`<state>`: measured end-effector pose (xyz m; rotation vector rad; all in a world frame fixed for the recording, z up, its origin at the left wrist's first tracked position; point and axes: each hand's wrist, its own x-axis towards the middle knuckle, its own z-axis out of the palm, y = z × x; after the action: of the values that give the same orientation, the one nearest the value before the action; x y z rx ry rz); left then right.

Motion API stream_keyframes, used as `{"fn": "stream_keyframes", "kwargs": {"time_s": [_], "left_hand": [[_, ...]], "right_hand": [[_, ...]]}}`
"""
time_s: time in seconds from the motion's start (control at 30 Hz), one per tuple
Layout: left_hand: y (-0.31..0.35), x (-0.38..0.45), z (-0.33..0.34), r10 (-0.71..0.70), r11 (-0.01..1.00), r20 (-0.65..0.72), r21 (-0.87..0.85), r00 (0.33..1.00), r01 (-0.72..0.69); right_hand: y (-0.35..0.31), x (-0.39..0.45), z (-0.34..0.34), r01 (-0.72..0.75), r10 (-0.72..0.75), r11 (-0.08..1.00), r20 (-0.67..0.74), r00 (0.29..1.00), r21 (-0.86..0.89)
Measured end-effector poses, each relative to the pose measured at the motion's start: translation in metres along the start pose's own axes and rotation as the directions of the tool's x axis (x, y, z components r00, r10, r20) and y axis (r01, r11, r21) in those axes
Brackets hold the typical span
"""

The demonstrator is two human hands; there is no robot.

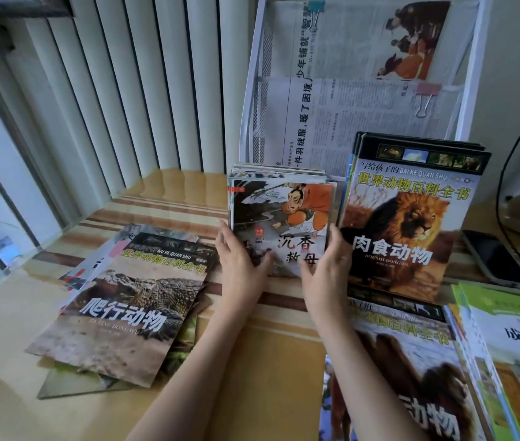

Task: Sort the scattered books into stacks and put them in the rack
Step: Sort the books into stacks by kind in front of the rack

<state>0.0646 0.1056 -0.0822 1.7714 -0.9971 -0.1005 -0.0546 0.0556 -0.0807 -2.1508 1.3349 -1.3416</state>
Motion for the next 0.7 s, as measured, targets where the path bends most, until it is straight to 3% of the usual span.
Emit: {"fn": "stream_keyframes", "kwargs": {"time_s": [0.13, 0.2, 0.3, 0.4, 0.53, 0.63, 0.7], "left_hand": [[-0.004, 0.001, 0.004, 0.05, 0.997, 0.008, 0.06, 0.999, -0.051], [-0.005, 0.001, 0.004, 0.085, 0.992, 0.004, 0.098, 0.996, -0.085], [-0.004, -0.001, 0.004, 0.127, 0.977, -0.029, 0.175, 0.991, -0.12], [0.004, -0.007, 0.004, 0.24, 0.937, -0.064, 0.275, 0.969, -0.215], [0.023, -0.032, 0.004, 0.422, 0.861, 0.013, 0.308, 0.906, -0.405], [0.049, -0.074, 0.004, 0.285, 0.935, 0.234, 0.145, 0.93, -0.323], [0.063, -0.098, 0.008, 0.082, 0.996, 0.38, -0.059, 0.921, -0.064]], "right_hand": [[0.002, 0.002, 0.006, 0.048, -0.064, 0.979, -0.071, 0.995, -0.2], [0.001, 0.001, 0.008, 0.074, -0.078, 0.96, -0.004, 0.997, -0.271], [0.002, 0.0, 0.008, 0.099, -0.084, 0.969, 0.074, 0.994, -0.227], [0.0, 0.001, -0.004, 0.071, -0.071, 0.983, 0.009, 0.997, -0.171], [0.007, -0.001, -0.034, 0.0, 0.003, 0.979, 0.014, 1.0, -0.206], [0.03, -0.008, -0.064, -0.083, 0.142, 0.937, 0.153, 0.978, -0.339], [0.046, -0.018, -0.081, -0.125, 0.23, 0.916, 0.243, 0.942, -0.382]]}}
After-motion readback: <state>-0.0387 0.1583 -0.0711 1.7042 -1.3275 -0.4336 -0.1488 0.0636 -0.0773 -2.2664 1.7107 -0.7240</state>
